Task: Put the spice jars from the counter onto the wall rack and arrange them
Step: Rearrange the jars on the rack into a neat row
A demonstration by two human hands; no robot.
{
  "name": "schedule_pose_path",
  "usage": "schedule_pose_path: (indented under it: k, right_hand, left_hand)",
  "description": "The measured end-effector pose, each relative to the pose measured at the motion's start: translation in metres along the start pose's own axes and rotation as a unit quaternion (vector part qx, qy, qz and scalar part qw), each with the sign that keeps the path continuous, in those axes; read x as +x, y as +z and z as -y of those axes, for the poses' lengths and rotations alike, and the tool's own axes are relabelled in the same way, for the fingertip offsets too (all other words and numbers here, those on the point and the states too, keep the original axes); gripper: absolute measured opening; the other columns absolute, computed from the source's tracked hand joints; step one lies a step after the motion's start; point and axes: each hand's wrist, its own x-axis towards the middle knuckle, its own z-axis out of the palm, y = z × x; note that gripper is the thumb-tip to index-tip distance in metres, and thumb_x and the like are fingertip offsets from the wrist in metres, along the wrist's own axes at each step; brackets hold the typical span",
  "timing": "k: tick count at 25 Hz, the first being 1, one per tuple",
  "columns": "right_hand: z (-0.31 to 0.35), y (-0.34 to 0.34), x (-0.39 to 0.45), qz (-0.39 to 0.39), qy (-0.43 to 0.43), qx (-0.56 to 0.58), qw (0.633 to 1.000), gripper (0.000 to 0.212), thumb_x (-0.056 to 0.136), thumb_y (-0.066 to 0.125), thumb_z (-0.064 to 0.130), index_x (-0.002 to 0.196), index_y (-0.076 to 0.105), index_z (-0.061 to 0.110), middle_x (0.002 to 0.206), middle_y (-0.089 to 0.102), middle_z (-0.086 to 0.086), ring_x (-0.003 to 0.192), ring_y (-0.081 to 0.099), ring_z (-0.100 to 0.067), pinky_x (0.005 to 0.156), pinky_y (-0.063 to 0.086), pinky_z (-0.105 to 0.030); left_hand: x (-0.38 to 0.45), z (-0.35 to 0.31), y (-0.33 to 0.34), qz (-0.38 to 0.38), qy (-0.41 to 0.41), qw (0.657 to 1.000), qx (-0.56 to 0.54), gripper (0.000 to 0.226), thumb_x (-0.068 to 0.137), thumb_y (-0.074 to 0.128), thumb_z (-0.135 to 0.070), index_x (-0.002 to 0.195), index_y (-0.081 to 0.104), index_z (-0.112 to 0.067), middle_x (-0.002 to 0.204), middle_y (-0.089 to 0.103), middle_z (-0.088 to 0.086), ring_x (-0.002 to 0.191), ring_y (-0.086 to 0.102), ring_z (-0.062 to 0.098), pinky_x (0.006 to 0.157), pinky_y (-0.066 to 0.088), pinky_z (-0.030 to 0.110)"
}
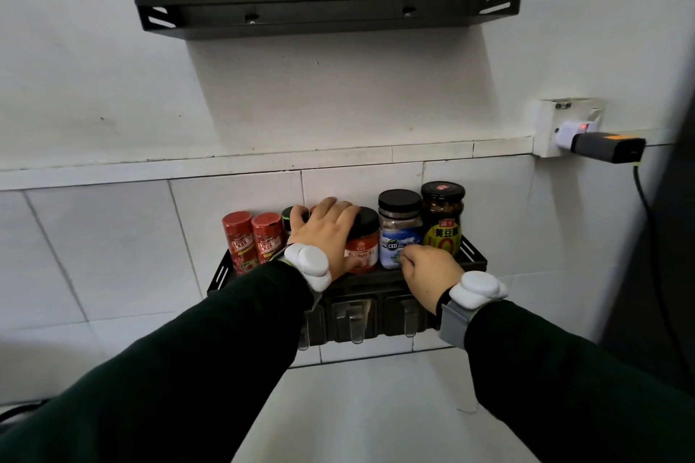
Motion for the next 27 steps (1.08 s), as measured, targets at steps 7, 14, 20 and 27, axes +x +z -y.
schedule_pose_path:
  k: [7,14,20,27]
  right_hand:
    - [0.035,-0.005,-0.015,0.079,-0.078,-0.077,0.991,0.040,0.091,0.044,0.001,0.129,0.055,0.009,0.134,0.054,-0.015,0.125,0.048,-0.030,0.106,0.041,-0.038]
    - [0.080,0.003,-0.036,0.127,-0.097,-0.126,0.979,0.052,0.089,0.045,0.002,0.140,0.040,0.009,0.145,0.045,-0.013,0.131,0.045,-0.031,0.109,0.040,-0.042]
    - [0.085,-0.001,-0.036,0.174,-0.071,-0.133,0.973,0.067,0.086,0.052,0.000,0.147,0.028,0.010,0.153,0.034,-0.012,0.140,0.035,-0.028,0.115,0.031,-0.039]
    - [0.088,-0.012,-0.019,0.116,-0.084,-0.143,0.979,0.039,0.091,0.047,0.011,0.129,0.056,0.017,0.134,0.056,-0.011,0.121,0.053,-0.029,0.103,0.045,-0.039]
  left_hand:
    - [-0.072,0.045,-0.012,-0.048,-0.015,0.999,-0.006,0.030,0.080,0.067,-0.035,0.108,0.063,-0.024,0.126,0.058,0.004,0.120,0.052,0.031,0.097,0.035,0.054]
    - [-0.125,0.084,-0.034,0.126,-0.105,0.984,-0.067,0.040,0.095,0.045,-0.023,0.134,0.048,-0.022,0.139,0.049,0.005,0.126,0.045,0.029,0.104,0.040,0.038]
    - [-0.129,0.084,-0.039,0.167,-0.095,0.979,-0.065,0.055,0.092,0.047,-0.017,0.145,0.032,-0.019,0.149,0.039,0.003,0.136,0.036,0.026,0.110,0.034,0.034]
    - [-0.096,0.094,-0.041,0.072,-0.071,0.995,-0.023,0.034,0.091,0.052,-0.033,0.120,0.055,-0.017,0.127,0.052,0.007,0.116,0.047,0.029,0.097,0.043,0.041]
